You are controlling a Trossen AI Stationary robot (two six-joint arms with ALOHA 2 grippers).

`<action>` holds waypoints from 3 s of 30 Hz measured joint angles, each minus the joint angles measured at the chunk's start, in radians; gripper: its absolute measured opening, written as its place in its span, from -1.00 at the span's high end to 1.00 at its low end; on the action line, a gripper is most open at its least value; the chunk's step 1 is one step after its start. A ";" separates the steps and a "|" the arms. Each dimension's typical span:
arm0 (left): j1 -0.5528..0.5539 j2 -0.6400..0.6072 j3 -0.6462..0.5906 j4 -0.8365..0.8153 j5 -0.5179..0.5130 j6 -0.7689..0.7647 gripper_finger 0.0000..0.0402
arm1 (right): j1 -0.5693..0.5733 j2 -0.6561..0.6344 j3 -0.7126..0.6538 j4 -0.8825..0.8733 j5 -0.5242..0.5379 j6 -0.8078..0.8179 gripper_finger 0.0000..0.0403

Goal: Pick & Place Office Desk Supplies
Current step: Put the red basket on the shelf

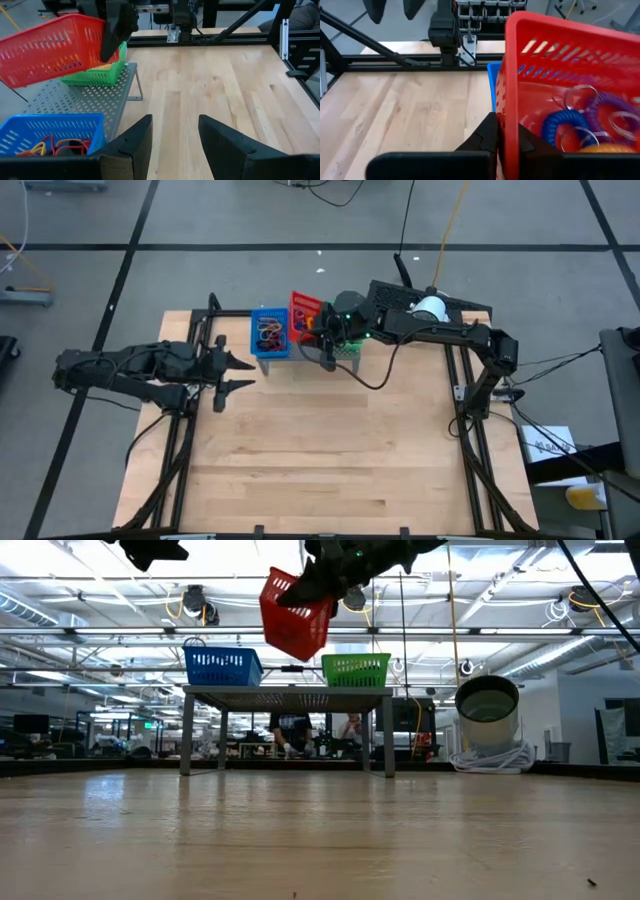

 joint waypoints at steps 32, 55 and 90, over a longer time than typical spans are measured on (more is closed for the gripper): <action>0.000 0.000 0.000 -0.005 0.002 0.014 0.15 | -0.013 0.057 0.001 0.005 0.078 -0.029 1.00; 0.000 0.000 0.000 -0.006 0.002 0.014 0.15 | 0.004 0.063 0.001 -0.050 0.079 -0.027 1.00; 0.000 0.001 0.001 -0.006 0.001 -0.003 0.15 | 0.008 0.099 0.000 -0.075 0.084 -0.038 1.00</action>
